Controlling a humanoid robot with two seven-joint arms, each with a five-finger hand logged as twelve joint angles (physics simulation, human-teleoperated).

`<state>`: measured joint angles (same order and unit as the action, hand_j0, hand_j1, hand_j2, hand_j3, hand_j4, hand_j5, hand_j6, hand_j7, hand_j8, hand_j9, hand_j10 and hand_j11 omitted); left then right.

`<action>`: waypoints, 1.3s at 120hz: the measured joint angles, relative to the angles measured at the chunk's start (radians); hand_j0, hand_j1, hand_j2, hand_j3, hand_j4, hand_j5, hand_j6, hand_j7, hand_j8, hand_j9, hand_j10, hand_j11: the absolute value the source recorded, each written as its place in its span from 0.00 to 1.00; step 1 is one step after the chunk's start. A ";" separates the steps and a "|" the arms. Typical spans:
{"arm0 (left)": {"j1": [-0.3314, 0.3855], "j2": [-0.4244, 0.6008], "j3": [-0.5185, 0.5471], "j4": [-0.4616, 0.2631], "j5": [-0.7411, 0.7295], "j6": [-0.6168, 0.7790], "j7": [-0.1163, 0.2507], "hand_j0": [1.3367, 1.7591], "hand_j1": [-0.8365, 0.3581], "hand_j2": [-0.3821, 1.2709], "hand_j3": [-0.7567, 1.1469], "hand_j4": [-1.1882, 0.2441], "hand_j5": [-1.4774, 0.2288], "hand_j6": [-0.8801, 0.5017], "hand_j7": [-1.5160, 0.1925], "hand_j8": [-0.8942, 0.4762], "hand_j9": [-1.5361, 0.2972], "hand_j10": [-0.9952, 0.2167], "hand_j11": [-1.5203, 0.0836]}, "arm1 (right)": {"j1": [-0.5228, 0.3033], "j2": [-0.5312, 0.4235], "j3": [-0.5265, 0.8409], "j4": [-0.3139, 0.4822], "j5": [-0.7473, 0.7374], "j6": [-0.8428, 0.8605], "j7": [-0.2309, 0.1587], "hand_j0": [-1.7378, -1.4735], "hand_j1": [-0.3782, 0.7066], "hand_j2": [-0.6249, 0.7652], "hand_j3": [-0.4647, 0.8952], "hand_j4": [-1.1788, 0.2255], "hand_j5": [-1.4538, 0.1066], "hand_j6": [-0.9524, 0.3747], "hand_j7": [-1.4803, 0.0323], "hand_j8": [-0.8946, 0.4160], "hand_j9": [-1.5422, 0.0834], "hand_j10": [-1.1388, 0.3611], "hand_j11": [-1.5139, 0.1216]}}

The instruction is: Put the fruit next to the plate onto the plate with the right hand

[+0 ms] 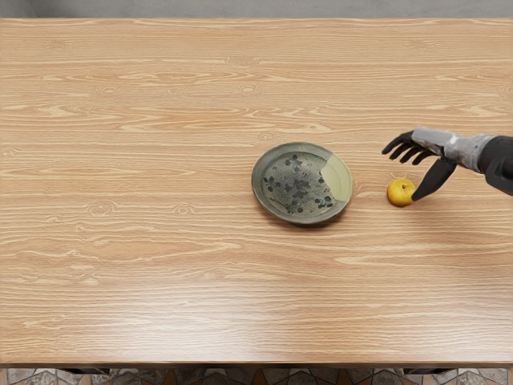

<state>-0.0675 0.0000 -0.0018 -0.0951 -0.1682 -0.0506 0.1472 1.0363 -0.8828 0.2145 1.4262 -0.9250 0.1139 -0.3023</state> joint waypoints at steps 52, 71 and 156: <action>0.000 0.000 0.000 0.000 0.000 0.000 0.000 0.76 0.97 0.23 0.40 0.81 0.85 0.62 0.87 0.64 0.82 0.80 0.93 | -0.056 0.013 -0.001 0.006 -0.066 -0.080 0.009 0.30 0.43 0.40 0.34 0.58 0.63 0.44 0.67 0.40 0.66 0.51 0.64; 0.000 0.000 0.000 0.000 0.000 0.000 0.000 0.76 0.97 0.23 0.40 0.81 0.85 0.62 0.87 0.64 0.82 0.80 0.93 | -0.074 0.033 -0.002 -0.003 -0.079 -0.106 0.009 0.30 0.42 0.40 0.34 0.58 0.63 0.44 0.67 0.41 0.66 0.52 0.64; 0.000 0.000 0.000 0.000 0.000 0.000 0.000 0.76 0.97 0.23 0.40 0.81 0.85 0.62 0.87 0.64 0.82 0.80 0.93 | -0.108 0.105 -0.010 -0.081 -0.096 -0.136 0.006 0.30 0.39 0.41 0.34 0.60 0.66 0.47 0.70 0.43 0.69 0.54 0.67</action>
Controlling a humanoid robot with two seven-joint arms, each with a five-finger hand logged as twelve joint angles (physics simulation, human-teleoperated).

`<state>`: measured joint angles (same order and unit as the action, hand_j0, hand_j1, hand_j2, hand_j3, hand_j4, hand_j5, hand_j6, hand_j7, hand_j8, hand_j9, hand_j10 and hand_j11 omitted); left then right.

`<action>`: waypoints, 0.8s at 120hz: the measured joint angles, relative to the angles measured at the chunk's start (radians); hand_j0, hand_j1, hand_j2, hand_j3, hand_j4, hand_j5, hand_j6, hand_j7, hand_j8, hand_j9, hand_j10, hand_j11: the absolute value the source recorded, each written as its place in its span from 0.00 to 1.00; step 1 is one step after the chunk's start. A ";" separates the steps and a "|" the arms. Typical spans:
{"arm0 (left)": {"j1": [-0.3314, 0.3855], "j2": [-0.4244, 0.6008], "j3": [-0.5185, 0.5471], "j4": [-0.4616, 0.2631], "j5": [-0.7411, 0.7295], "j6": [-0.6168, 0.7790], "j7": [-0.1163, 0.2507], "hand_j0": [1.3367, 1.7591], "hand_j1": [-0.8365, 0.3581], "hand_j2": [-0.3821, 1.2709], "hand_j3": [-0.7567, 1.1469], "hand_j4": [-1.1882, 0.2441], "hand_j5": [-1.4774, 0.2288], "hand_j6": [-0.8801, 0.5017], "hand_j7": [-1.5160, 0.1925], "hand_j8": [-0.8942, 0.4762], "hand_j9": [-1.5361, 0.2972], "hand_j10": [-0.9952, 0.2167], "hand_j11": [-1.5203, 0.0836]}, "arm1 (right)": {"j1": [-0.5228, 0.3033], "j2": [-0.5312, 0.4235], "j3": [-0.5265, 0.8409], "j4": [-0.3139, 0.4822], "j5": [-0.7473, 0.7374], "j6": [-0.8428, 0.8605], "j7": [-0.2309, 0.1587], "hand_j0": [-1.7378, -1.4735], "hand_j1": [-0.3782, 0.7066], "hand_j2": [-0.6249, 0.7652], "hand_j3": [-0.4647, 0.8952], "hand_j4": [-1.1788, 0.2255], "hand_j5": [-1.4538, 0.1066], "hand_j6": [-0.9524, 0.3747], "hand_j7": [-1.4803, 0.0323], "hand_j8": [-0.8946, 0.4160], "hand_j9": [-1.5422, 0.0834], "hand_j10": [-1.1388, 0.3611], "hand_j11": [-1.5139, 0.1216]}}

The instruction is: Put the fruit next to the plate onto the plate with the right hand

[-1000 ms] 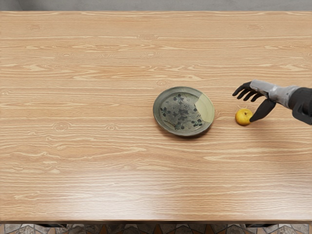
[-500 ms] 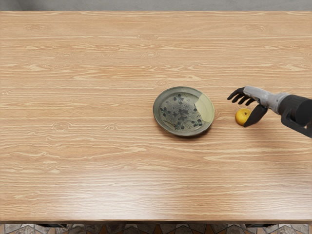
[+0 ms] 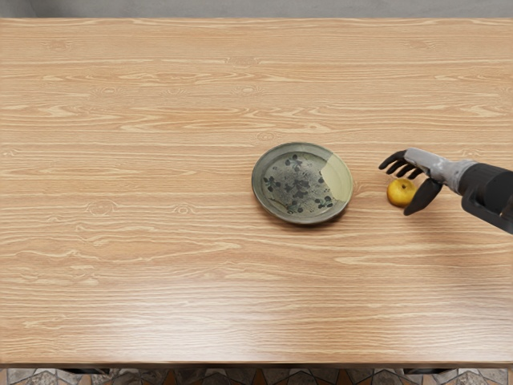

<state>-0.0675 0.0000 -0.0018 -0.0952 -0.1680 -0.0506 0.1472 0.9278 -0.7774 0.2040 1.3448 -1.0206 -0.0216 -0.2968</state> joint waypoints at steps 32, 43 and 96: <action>0.000 0.000 0.000 0.000 0.000 0.000 0.000 0.76 0.97 0.23 0.40 0.81 0.85 0.62 0.87 0.64 0.82 0.80 0.93 | -0.001 0.027 0.000 -0.024 0.001 -0.008 0.000 0.30 0.41 0.40 0.34 0.59 0.64 0.45 0.68 0.42 0.67 0.53 0.65; 0.000 0.000 0.000 0.000 -0.001 0.000 0.000 0.76 0.97 0.23 0.40 0.81 0.85 0.62 0.87 0.64 0.82 0.80 0.93 | -0.001 0.030 0.000 -0.028 0.001 -0.009 0.000 0.30 0.42 0.40 0.34 0.58 0.63 0.45 0.67 0.41 0.66 0.52 0.64; 0.000 0.000 0.000 0.000 0.000 0.000 0.000 0.76 0.97 0.23 0.40 0.81 0.85 0.62 0.87 0.64 0.82 0.80 0.93 | -0.002 0.026 0.000 -0.030 0.001 -0.009 0.000 0.30 0.54 0.41 0.34 0.50 0.54 0.36 0.57 0.33 0.57 0.44 0.55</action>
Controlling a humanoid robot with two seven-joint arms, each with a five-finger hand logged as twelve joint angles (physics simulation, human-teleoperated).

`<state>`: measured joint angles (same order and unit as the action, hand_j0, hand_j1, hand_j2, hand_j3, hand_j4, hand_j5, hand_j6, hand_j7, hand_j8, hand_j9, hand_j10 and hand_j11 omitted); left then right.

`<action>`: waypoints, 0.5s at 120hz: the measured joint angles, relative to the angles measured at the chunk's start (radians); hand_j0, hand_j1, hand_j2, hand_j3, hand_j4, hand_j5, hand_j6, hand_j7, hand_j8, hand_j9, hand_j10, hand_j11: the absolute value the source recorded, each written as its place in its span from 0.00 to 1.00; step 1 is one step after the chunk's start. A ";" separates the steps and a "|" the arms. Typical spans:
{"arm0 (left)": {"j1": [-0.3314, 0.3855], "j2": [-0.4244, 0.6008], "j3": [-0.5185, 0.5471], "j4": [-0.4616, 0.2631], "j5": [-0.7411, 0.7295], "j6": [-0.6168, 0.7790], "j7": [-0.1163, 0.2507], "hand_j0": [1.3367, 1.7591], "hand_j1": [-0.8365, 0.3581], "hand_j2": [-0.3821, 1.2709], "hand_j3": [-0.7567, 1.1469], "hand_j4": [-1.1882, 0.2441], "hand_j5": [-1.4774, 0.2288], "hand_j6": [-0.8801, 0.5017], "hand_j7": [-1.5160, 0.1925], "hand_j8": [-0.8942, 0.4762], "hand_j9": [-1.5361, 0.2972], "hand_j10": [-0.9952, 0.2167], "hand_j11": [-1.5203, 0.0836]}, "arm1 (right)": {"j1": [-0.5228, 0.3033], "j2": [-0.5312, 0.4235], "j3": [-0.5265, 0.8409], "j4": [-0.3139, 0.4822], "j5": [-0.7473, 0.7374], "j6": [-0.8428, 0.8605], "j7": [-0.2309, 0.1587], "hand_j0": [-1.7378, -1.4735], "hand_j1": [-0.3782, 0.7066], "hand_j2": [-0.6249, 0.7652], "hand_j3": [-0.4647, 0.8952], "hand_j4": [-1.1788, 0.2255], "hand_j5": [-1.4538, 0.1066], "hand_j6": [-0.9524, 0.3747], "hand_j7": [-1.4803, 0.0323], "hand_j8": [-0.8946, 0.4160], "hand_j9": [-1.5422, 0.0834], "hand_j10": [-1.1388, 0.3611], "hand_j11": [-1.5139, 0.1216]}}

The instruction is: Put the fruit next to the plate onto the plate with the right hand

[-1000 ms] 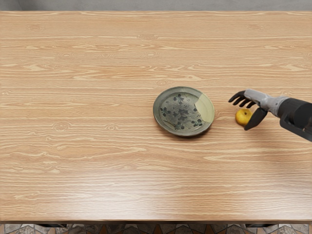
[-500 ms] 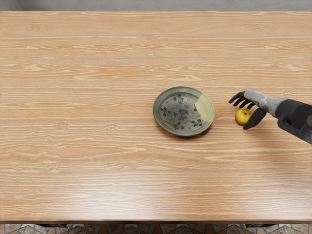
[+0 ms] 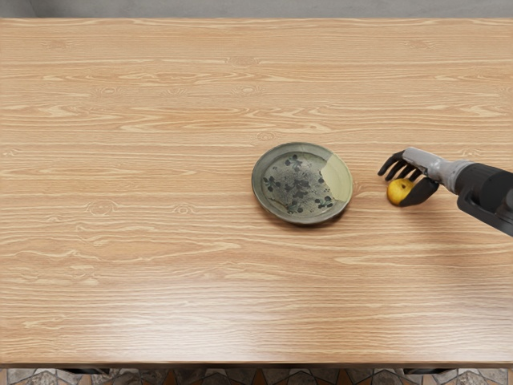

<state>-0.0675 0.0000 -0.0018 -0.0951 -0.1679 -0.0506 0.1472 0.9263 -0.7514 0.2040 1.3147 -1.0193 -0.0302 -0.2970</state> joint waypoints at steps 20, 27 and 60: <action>0.000 0.000 0.000 0.000 0.000 0.000 0.000 0.76 0.97 0.23 0.40 0.81 0.85 0.62 0.87 0.64 0.82 0.80 0.93 | -0.007 0.000 0.000 0.000 -0.017 -0.013 0.001 0.31 0.59 0.43 0.34 0.48 0.50 0.33 0.54 0.37 0.53 0.43 0.51; 0.000 0.000 0.000 0.000 0.000 0.000 0.000 0.76 0.97 0.23 0.40 0.81 0.85 0.62 0.87 0.64 0.82 0.80 0.93 | -0.010 0.001 0.001 0.000 -0.023 -0.017 0.001 0.31 0.61 0.46 0.34 0.47 0.50 0.34 0.54 0.37 0.53 0.43 0.51; 0.000 0.000 -0.001 0.000 0.000 0.000 0.000 0.76 0.97 0.23 0.40 0.82 0.85 0.62 0.87 0.64 0.82 0.80 0.93 | -0.016 0.002 0.002 0.001 -0.035 -0.017 0.000 0.37 0.66 0.50 0.34 0.44 0.44 0.37 0.49 0.42 0.46 0.46 0.44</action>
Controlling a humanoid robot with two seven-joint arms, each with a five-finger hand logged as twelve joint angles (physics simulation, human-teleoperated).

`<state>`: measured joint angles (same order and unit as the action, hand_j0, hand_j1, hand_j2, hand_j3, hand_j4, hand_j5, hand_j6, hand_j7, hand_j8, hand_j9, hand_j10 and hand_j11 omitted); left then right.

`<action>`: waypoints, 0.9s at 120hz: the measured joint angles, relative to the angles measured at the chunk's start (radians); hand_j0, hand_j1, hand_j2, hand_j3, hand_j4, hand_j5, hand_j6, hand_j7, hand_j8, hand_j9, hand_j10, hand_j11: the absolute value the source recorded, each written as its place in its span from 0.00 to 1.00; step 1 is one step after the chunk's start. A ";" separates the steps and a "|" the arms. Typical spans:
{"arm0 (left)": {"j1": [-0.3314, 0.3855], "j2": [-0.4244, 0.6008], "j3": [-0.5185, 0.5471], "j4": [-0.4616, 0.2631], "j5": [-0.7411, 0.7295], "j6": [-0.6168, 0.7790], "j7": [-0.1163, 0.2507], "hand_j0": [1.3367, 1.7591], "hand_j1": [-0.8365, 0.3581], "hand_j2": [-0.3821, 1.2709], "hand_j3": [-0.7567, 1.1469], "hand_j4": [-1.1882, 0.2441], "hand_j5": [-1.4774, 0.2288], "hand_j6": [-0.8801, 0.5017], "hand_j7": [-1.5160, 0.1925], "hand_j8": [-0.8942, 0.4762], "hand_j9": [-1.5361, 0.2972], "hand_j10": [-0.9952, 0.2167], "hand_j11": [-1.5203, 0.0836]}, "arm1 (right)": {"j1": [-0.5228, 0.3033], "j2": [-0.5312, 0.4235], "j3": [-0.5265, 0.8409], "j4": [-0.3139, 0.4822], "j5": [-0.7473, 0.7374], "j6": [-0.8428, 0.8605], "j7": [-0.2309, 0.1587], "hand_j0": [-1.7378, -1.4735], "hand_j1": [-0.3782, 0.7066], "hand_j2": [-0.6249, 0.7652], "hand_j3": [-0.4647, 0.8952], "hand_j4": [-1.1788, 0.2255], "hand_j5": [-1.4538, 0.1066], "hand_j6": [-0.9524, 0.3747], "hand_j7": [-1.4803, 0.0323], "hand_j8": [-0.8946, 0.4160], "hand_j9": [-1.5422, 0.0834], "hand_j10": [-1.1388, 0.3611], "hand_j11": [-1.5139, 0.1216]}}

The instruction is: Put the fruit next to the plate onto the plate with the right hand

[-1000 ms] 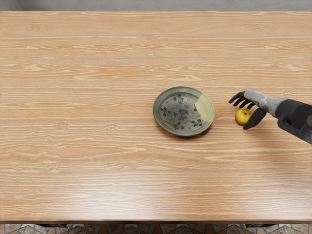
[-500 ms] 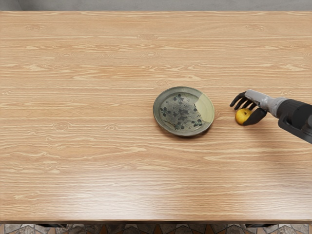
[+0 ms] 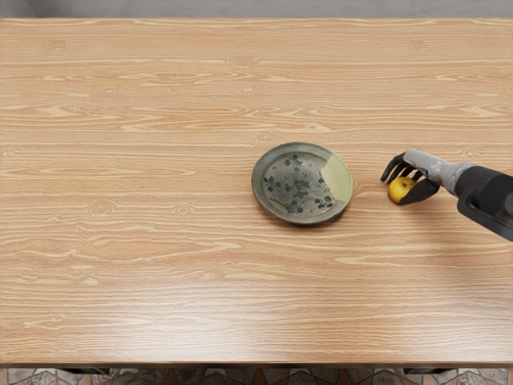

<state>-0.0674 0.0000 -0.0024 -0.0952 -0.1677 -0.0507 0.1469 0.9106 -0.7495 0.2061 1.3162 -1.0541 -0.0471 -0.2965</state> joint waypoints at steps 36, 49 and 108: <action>0.000 0.000 0.000 0.000 0.000 0.000 0.000 0.76 0.97 0.23 0.40 0.82 0.85 0.62 0.87 0.64 0.82 0.80 0.93 | -0.001 0.001 -0.013 -0.002 0.000 -0.003 0.002 0.37 0.65 0.50 0.34 0.37 0.41 0.41 0.42 0.46 0.42 0.48 0.38; 0.000 0.000 0.000 0.000 0.000 0.000 0.000 0.76 0.97 0.23 0.40 0.82 0.85 0.62 0.87 0.64 0.82 0.80 0.93 | -0.001 0.002 -0.014 -0.005 -0.001 -0.003 0.002 0.37 0.65 0.50 0.34 0.34 0.39 0.41 0.40 0.46 0.39 0.48 0.35; 0.000 0.000 0.001 0.000 0.000 0.000 0.000 0.76 0.97 0.23 0.40 0.81 0.85 0.62 0.87 0.64 0.82 0.80 0.93 | 0.006 -0.003 -0.007 -0.009 0.018 0.021 -0.002 0.35 0.55 0.65 0.34 0.26 0.26 0.27 0.28 0.33 0.29 0.37 0.25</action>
<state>-0.0675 0.0000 -0.0019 -0.0952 -0.1681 -0.0506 0.1471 0.9166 -0.7525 0.1988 1.3067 -1.0359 -0.0266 -0.2984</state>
